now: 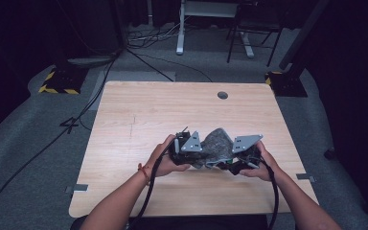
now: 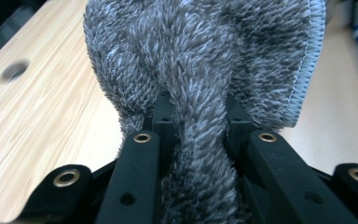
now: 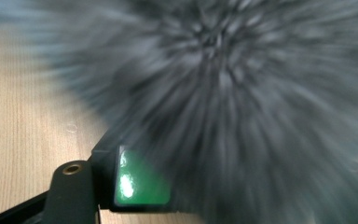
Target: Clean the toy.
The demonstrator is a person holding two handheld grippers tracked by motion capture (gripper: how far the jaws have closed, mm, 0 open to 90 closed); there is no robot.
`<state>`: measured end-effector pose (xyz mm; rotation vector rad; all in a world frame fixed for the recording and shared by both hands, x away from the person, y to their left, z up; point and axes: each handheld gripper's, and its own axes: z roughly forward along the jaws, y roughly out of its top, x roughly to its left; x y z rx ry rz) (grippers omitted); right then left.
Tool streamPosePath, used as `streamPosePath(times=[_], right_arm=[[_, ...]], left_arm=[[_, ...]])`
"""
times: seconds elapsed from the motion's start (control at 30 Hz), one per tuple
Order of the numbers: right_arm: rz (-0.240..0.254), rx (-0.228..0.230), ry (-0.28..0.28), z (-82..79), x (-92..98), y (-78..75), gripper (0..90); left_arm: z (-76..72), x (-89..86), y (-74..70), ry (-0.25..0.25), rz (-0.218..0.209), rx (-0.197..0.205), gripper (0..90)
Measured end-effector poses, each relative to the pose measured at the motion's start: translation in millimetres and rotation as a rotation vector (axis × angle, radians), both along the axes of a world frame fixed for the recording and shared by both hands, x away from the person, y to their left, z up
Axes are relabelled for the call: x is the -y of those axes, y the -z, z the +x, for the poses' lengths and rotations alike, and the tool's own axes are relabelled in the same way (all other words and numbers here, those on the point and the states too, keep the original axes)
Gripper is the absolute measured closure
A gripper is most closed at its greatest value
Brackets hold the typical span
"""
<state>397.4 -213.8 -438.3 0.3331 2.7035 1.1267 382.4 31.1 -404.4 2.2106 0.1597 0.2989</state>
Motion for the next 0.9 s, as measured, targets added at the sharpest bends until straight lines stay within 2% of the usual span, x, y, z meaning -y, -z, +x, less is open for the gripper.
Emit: streamPosePath(times=[0.1, 0.27, 0.33, 0.37, 0.43, 0.5, 0.77, 0.9], right_arm=[[0.008, -0.012, -0.002, -0.4, -5.6, 2.5, 33.8], [-0.011, -0.016, -0.001, -0.8, -10.3, 6.7, 33.9], [-0.025, -0.016, -0.006, -2.3, -15.9, 10.1, 33.8], [-0.034, -0.012, -0.018, -3.9, -19.6, 11.6, 33.8], [-0.073, 0.004, -0.03, -7.1, -26.2, 13.5, 33.9], [-0.086, -0.003, -0.04, -7.0, -27.3, 15.9, 33.9], [-0.049, 0.009, 0.019, -2.1, -10.8, 8.7, 33.9], [-0.007, 0.007, 0.038, -0.8, -2.0, 3.2, 33.9]], left_arm=[[-2.6, 9.2, 0.4, 0.002, 0.03, 0.003, 73.6], [0.5, 8.6, 6.1, -0.003, 0.019, -0.04, 73.4], [-0.7, 9.8, 7.6, 0.021, 0.031, -0.048, 73.3], [-2.5, 11.6, 8.5, 0.032, 0.053, -0.044, 73.3], [-8.2, 16.1, 9.6, 0.032, 0.115, -0.006, 73.3], [-10.7, 17.8, 10.0, 0.037, 0.134, 0.01, 73.3], [-8.7, 11.1, 9.7, 0.039, 0.139, 0.009, 73.4], [0.2, 0.6, 11.6, -0.007, 0.132, -0.007, 73.5]])
